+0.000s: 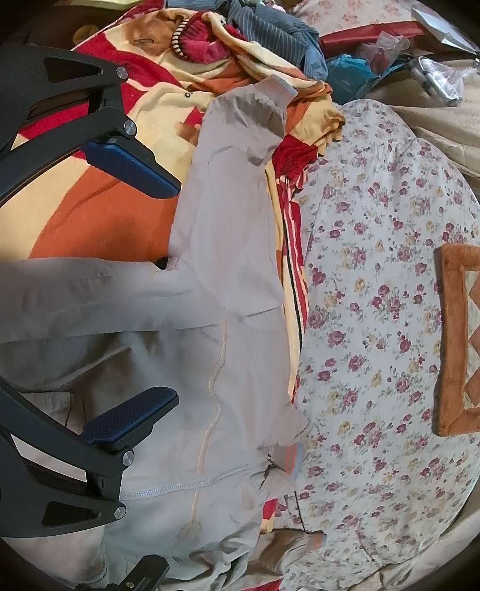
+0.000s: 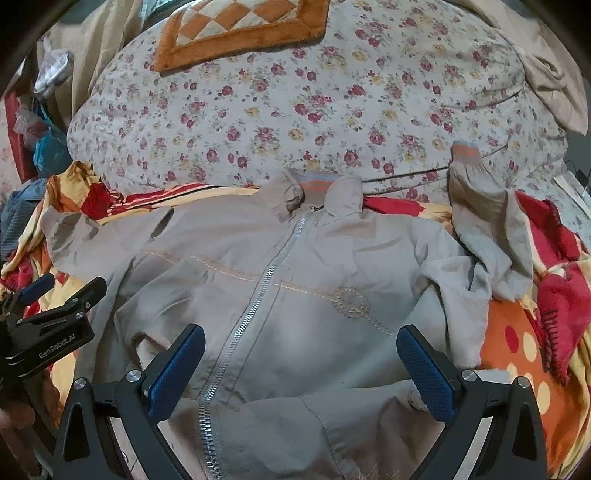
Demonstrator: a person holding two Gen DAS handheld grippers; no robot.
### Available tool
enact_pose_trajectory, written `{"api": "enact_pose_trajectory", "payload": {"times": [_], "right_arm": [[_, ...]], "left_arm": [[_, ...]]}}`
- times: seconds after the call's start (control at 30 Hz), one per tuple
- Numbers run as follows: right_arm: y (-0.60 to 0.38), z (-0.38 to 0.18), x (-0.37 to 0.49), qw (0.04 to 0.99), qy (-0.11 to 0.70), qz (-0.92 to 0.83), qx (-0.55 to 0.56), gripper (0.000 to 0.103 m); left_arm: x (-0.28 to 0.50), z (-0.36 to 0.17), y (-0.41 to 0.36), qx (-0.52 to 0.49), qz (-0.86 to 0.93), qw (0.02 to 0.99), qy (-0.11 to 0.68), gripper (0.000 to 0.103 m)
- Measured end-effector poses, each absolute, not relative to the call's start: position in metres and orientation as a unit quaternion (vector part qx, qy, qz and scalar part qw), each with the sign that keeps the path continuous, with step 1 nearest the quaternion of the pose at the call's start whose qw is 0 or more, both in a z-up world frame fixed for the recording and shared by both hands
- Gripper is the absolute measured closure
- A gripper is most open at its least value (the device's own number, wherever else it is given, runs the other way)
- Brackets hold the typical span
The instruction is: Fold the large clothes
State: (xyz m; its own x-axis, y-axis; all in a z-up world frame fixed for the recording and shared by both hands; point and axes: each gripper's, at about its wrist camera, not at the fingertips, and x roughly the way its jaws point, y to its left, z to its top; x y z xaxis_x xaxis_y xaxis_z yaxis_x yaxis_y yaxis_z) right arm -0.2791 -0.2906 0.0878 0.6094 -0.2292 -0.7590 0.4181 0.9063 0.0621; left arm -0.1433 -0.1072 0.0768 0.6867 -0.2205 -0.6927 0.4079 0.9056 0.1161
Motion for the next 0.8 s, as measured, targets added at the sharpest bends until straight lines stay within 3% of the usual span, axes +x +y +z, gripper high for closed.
{"api": "enact_pose_trajectory", "payload": {"times": [0.8], "right_arm": [[-0.295,0.075,-0.275,0.884,0.409,-0.182,0.133,0.000]], "left_arm": [[-0.142,0.073,-0.109,0.133,-0.171,0.908,0.358,0.001]]}}
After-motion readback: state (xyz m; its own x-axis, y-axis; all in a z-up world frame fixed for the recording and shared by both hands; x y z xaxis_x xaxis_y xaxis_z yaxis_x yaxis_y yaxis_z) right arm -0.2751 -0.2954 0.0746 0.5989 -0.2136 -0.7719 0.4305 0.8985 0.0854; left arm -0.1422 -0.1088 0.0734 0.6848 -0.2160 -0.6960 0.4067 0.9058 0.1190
